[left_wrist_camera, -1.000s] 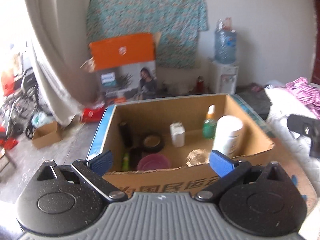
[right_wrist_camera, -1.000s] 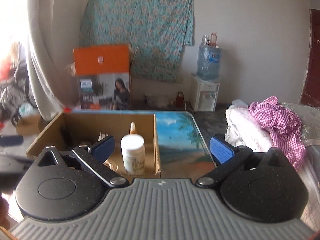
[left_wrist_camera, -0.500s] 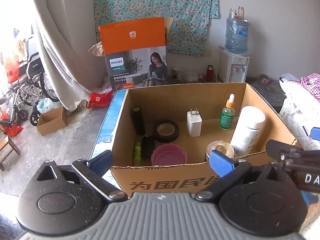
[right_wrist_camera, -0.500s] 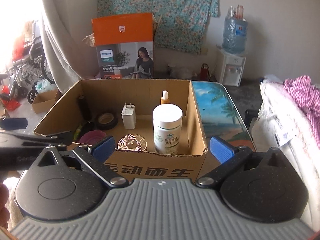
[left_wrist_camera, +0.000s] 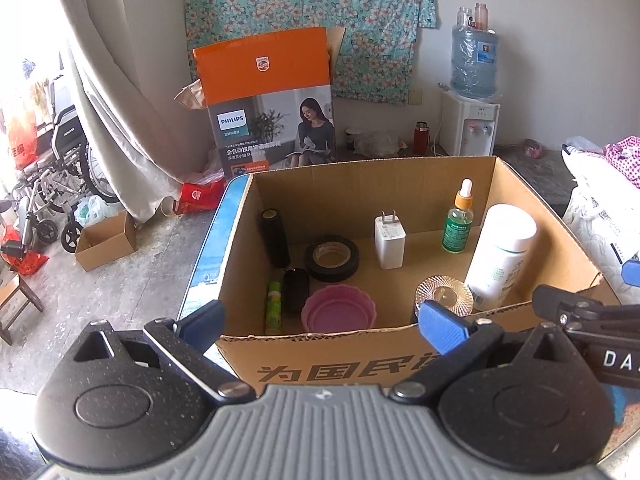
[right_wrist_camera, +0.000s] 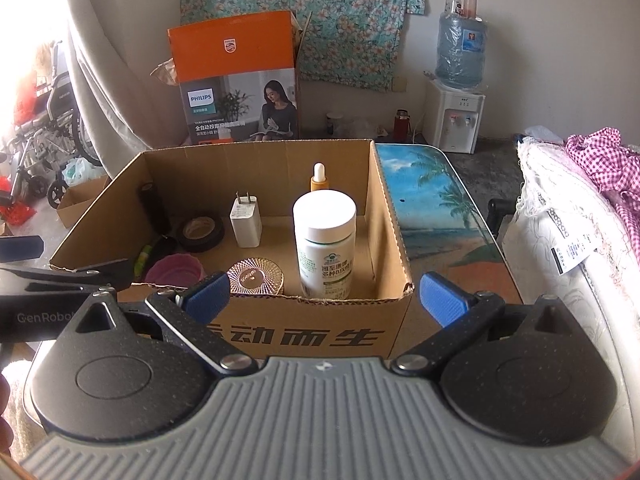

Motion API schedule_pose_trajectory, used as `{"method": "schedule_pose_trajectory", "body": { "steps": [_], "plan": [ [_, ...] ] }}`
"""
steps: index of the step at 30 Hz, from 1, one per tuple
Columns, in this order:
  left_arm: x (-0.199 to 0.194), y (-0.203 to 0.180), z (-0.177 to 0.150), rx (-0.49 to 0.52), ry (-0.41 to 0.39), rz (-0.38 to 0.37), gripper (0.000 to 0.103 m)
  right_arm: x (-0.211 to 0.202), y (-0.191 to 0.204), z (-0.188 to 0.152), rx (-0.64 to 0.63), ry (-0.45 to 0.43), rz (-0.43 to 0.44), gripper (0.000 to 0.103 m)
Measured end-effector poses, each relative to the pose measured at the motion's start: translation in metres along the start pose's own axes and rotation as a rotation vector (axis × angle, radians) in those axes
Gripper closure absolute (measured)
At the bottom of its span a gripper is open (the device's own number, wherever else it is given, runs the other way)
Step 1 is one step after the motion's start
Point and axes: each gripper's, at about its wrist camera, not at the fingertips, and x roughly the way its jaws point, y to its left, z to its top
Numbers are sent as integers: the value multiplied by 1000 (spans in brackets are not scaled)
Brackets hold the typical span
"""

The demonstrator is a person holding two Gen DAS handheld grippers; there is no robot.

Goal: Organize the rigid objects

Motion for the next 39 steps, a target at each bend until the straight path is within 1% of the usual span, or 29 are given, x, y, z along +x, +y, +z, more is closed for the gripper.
{"method": "schedule_pose_trajectory", "body": {
  "steps": [7,17,39],
  "plan": [
    [2,-2,-2,15,14,9,0,5,-2,-2,5,17,-6,1],
    [4,-2,-3,13,36,0,0,9,-2,-5,21,38,-5,1],
    [4,1,-3,19,38,2,1,11,-2,-6,28,52,0,1]
  ]
}}
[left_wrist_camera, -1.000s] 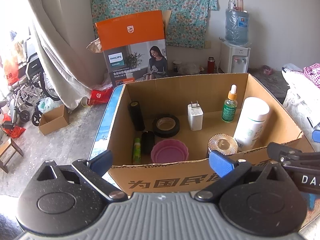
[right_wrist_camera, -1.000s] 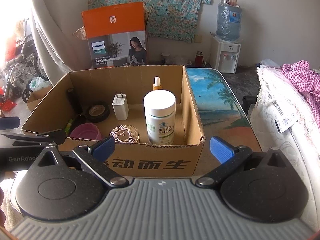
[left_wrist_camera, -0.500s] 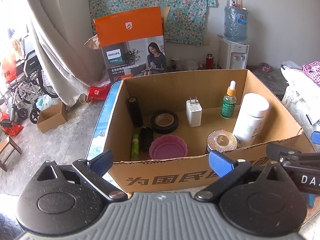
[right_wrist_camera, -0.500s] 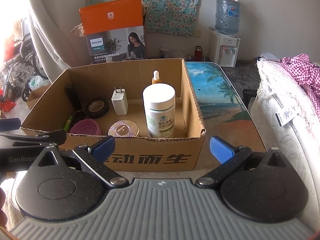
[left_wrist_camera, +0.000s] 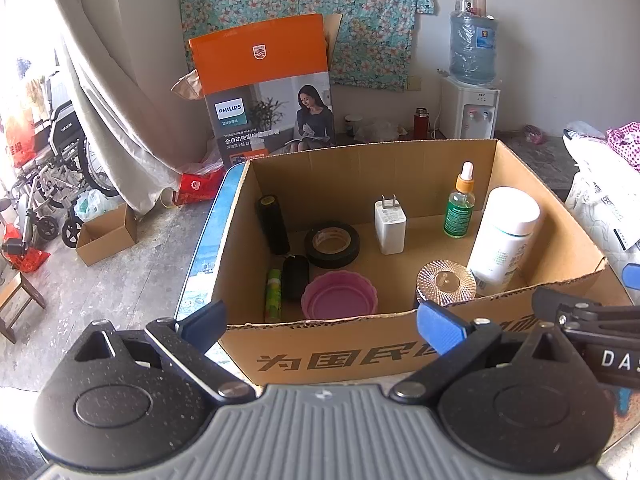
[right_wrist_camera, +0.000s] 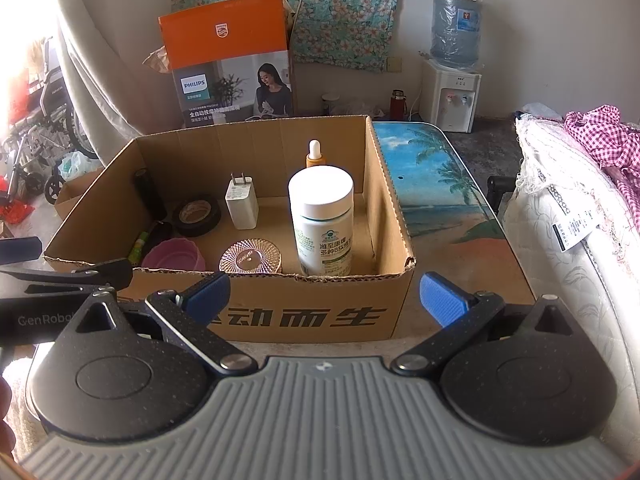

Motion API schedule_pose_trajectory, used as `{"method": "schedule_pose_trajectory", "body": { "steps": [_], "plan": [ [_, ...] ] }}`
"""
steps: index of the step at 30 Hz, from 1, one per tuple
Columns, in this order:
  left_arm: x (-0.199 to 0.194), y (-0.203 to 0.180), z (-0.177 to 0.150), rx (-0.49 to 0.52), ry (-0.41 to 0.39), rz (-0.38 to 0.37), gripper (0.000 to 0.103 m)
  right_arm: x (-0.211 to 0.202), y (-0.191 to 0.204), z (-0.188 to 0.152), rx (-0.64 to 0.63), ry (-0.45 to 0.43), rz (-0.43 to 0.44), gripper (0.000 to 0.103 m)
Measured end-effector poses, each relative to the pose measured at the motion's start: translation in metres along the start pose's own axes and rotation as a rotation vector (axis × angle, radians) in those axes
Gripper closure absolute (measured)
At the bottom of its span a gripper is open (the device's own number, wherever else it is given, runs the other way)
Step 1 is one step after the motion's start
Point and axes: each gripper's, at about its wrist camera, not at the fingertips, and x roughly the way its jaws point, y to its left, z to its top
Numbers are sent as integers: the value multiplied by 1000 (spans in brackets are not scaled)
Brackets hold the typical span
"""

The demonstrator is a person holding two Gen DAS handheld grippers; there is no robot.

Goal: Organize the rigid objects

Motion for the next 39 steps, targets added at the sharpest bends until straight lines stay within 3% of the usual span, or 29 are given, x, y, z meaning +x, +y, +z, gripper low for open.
{"method": "schedule_pose_trajectory", "body": {
  "steps": [39],
  "plan": [
    [0,0,2,-2,6,-1,2,-4,1,0,-2,-2,-12,1]
  ]
}}
